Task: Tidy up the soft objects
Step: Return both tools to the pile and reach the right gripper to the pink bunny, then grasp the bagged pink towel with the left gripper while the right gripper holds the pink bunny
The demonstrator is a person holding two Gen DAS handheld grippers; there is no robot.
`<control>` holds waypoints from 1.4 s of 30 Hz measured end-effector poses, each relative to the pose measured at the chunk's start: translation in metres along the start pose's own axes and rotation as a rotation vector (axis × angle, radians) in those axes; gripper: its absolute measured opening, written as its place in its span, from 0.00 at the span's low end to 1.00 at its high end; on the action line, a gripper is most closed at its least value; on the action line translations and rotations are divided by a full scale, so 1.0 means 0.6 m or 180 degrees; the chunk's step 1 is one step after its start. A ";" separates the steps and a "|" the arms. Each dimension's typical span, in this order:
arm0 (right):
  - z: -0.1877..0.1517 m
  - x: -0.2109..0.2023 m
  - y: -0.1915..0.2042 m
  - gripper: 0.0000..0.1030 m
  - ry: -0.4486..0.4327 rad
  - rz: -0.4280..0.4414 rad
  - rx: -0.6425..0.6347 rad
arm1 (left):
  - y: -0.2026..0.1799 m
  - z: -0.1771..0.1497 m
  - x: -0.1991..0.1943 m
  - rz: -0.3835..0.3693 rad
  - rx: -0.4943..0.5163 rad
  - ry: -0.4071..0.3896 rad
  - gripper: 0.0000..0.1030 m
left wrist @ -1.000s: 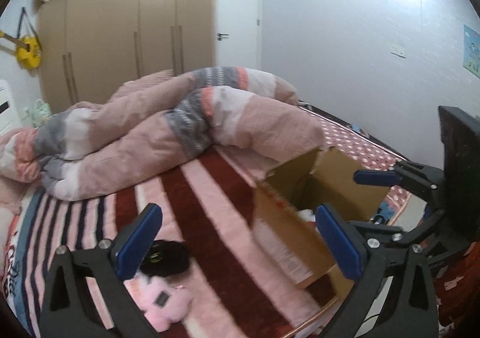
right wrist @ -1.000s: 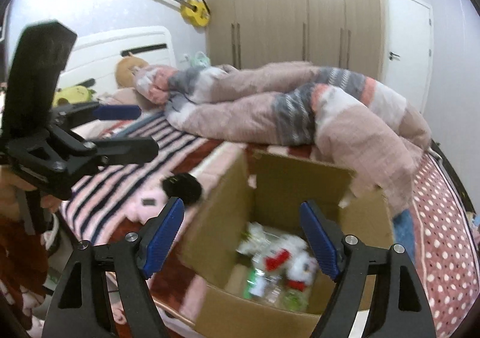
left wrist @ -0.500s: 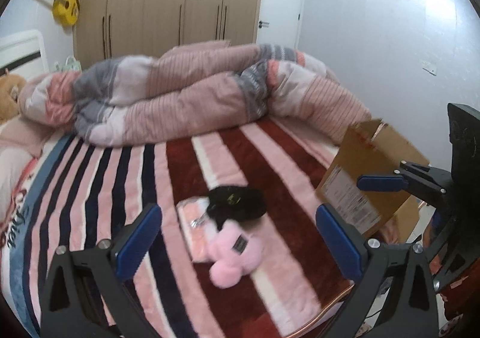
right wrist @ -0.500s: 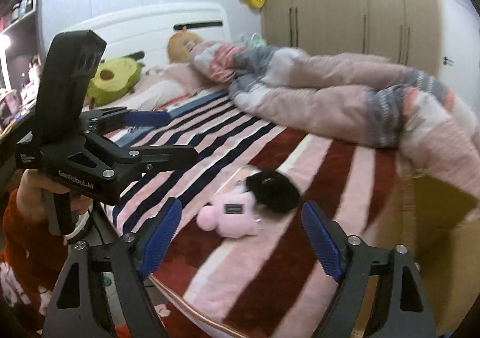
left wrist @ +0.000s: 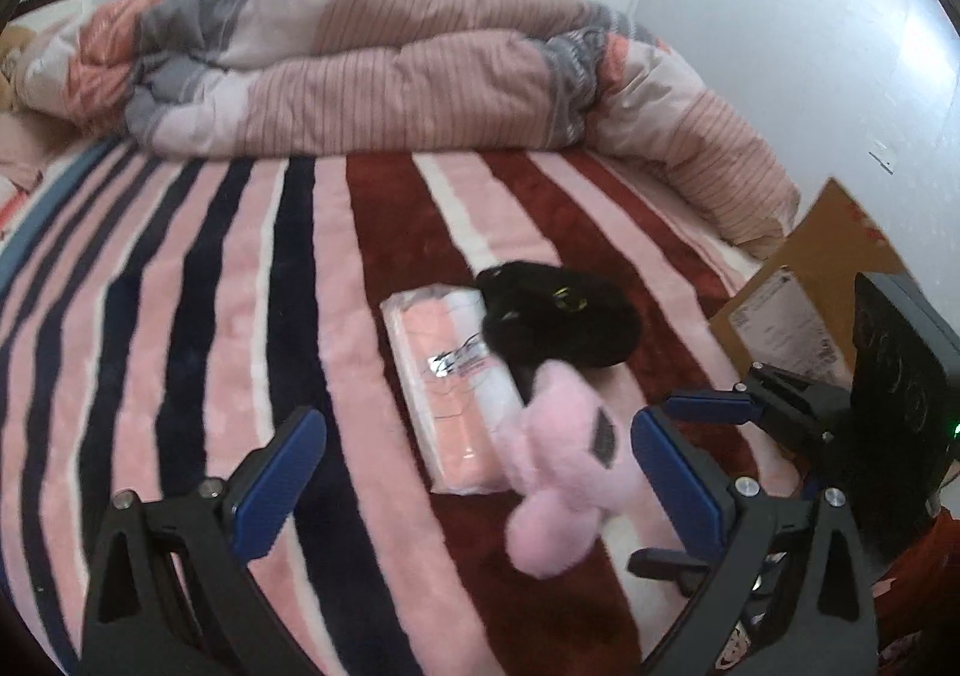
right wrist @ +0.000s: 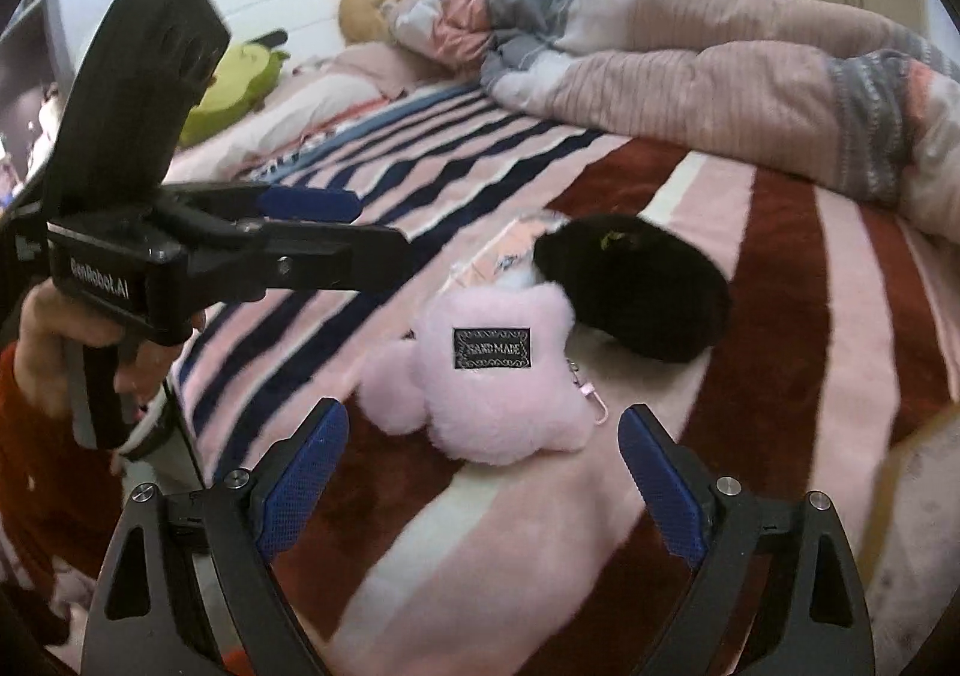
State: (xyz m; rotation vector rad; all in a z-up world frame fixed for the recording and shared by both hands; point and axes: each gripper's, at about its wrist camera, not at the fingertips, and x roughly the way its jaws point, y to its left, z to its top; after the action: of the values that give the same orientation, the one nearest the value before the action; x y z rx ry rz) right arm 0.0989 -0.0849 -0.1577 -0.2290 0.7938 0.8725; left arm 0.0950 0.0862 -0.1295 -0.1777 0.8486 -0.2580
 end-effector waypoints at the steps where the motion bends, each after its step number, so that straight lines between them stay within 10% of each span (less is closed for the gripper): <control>1: -0.002 0.017 -0.002 0.88 0.0031 0.0004 -0.0043 | 0.004 0.000 0.009 -0.0016 -0.0014 0.0023 0.96; 6: -0.001 0.061 -0.013 0.87 0.0075 0.0080 -0.0062 | 0.021 0.001 0.056 -0.0178 -0.0140 0.0162 0.86; 13: 0.001 0.094 -0.019 0.53 0.0073 0.0193 -0.0134 | 0.020 0.011 0.085 -0.0399 -0.0227 0.0219 0.77; 20: -0.015 0.061 -0.015 0.52 0.0039 -0.0022 -0.0156 | 0.014 0.011 0.096 -0.0460 -0.0293 0.0265 0.63; 28: -0.032 0.020 -0.052 0.52 -0.0023 -0.0327 0.0091 | 0.014 0.005 0.104 -0.0392 -0.0288 0.0326 0.25; 42: -0.010 -0.023 -0.016 0.52 -0.0215 -0.0354 0.0036 | 0.002 0.000 -0.007 -0.0217 -0.0221 0.0087 0.21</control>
State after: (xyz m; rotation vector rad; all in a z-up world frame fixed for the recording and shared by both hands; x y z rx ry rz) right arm 0.0978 -0.1021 -0.1535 -0.2304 0.7163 0.7670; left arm 0.0927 0.0887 -0.1267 -0.2689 0.8801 -0.2954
